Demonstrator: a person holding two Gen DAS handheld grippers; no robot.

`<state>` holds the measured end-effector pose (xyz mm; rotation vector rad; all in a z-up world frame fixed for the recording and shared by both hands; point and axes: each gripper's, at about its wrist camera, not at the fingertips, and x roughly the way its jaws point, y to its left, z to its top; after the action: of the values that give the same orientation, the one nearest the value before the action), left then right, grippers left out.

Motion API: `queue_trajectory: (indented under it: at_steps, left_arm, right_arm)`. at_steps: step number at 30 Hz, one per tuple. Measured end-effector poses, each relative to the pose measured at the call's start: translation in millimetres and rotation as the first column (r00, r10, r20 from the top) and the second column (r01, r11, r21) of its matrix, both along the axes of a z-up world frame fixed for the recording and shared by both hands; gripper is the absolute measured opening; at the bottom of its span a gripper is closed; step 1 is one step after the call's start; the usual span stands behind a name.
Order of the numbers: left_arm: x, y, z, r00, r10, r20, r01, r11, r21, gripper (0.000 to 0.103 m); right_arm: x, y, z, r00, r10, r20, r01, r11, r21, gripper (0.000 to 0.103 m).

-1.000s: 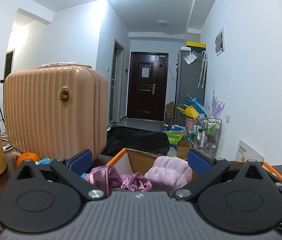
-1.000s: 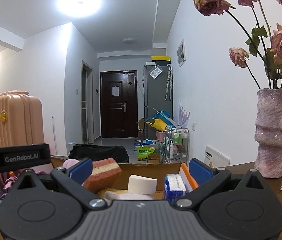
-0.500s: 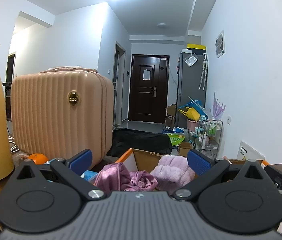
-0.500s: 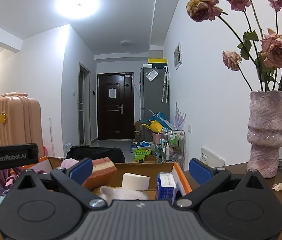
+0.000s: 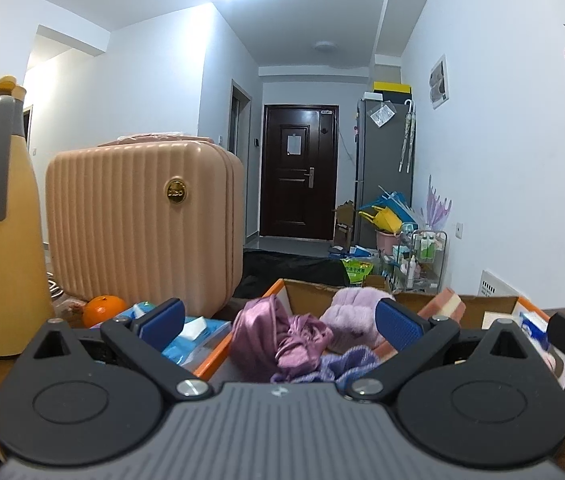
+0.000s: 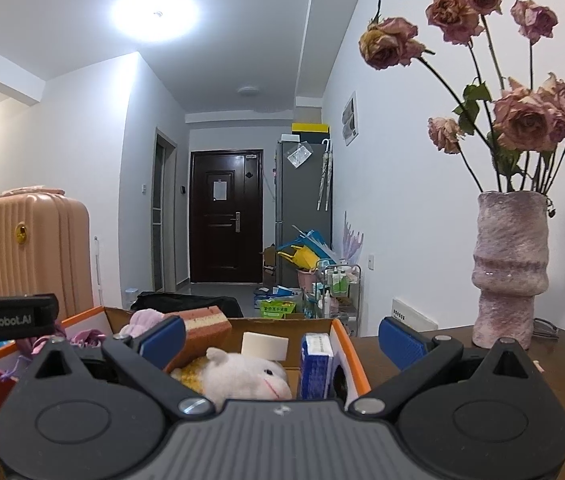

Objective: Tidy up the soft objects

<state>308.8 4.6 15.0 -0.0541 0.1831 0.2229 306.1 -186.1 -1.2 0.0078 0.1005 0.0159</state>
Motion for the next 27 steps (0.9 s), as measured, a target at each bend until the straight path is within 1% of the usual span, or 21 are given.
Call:
queue_trajectory:
  at_steps: [11, 17, 23, 27]
  left_arm:
    - [-49, 8, 0, 1.000, 0.020, -0.016, -0.020, 0.999, 0.040, 0.103]
    - [-82, 14, 0, 1.000, 0.010, -0.018, -0.009, 0.999, 0.039, 0.103]
    - [-115, 16, 3, 0.999, -0.014, -0.038, 0.015, 0.999, 0.030, 0.103]
    - [-141, 17, 4, 0.996, -0.061, -0.060, 0.062, 0.998, 0.016, 0.103]
  right_arm:
    - [-50, -6, 0, 1.000, -0.019, -0.005, 0.019, 1.000, 0.003, 0.103]
    - [-81, -8, 1, 1.000, -0.024, -0.012, 0.024, 1.000, 0.007, 0.103]
    - [-120, -8, 2, 1.000, -0.010, -0.024, 0.010, 1.000, 0.001, 0.103]
    - [-146, -8, 3, 0.999, 0.019, -0.039, -0.020, 1.000, -0.013, 0.103]
